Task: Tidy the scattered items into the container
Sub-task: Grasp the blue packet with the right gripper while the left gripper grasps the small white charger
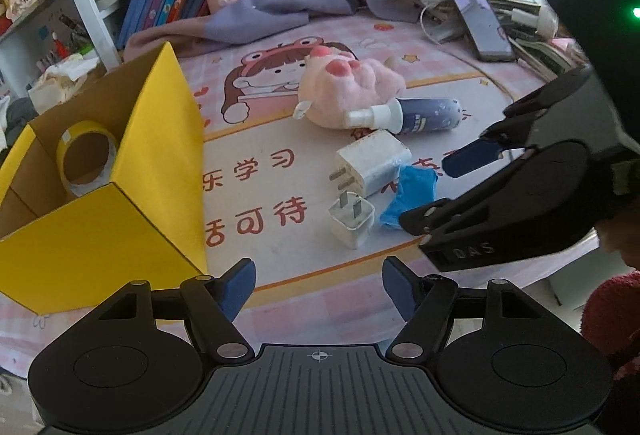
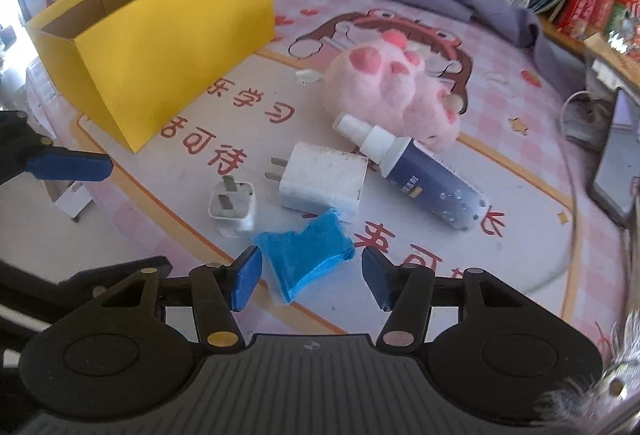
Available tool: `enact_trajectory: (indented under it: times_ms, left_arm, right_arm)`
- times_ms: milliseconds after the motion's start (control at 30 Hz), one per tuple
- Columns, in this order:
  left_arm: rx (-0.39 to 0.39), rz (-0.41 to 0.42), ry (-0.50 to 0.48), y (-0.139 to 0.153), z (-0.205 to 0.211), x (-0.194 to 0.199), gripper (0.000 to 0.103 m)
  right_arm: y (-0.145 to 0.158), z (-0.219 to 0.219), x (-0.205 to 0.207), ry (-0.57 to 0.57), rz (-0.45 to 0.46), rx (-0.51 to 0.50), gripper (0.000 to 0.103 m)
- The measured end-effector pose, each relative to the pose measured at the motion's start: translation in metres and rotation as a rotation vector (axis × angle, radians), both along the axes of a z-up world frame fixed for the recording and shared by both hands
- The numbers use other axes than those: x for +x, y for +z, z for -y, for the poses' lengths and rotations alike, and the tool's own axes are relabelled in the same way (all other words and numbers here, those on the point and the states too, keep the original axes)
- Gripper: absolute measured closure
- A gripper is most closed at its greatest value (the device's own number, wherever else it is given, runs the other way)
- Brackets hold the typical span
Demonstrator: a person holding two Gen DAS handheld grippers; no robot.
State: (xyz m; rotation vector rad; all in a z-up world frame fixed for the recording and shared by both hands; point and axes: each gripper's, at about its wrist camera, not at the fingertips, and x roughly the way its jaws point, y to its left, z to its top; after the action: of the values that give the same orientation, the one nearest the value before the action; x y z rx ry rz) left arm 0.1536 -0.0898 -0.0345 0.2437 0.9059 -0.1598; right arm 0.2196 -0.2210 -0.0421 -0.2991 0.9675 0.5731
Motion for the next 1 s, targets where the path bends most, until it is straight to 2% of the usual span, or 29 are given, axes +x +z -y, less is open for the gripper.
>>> enact_trajectory:
  times_ms: [133,167,200,300,467,767,867,933,1000]
  left_arm:
    - [0.010,-0.013,0.007,-0.003,0.008,0.008,0.033]
    - [0.012,-0.015,0.009,-0.004,0.010,0.010,0.033]
    - [0.011,-0.019,0.012,-0.005,0.012,0.013,0.034]
    - [0.001,-0.028,0.027,-0.008,0.014,0.021,0.036]
    - [-0.016,-0.032,0.054,-0.014,0.019,0.036,0.039]
    - [-0.034,-0.067,0.095,-0.030,0.023,0.056,0.056]
    - [-0.054,-0.063,0.085,-0.031,0.024,0.057,0.063]
    - [-0.073,-0.056,0.072,-0.032,0.023,0.057,0.072]
    - [-0.070,-0.048,0.064,-0.032,0.025,0.056,0.073]
  right_arm:
    - [-0.008,0.002,0.013,0.034,-0.046,0.008,0.051]
    - [-0.009,0.003,0.015,0.045,-0.052,0.018,0.057]
    - [-0.008,0.004,0.016,0.056,-0.052,0.026,0.070]
    - [-0.006,0.012,0.019,0.060,-0.047,0.035,0.071]
    - [-0.005,0.036,0.027,0.002,-0.041,0.043,0.074]
    - [-0.004,0.055,0.029,0.004,-0.043,0.049,0.075]
    - [-0.002,0.055,0.026,0.021,-0.035,0.048,0.077]
    - [-0.002,0.053,0.023,0.027,-0.029,0.043,0.078]
    - [-0.001,0.052,0.021,0.028,-0.022,0.042,0.079]
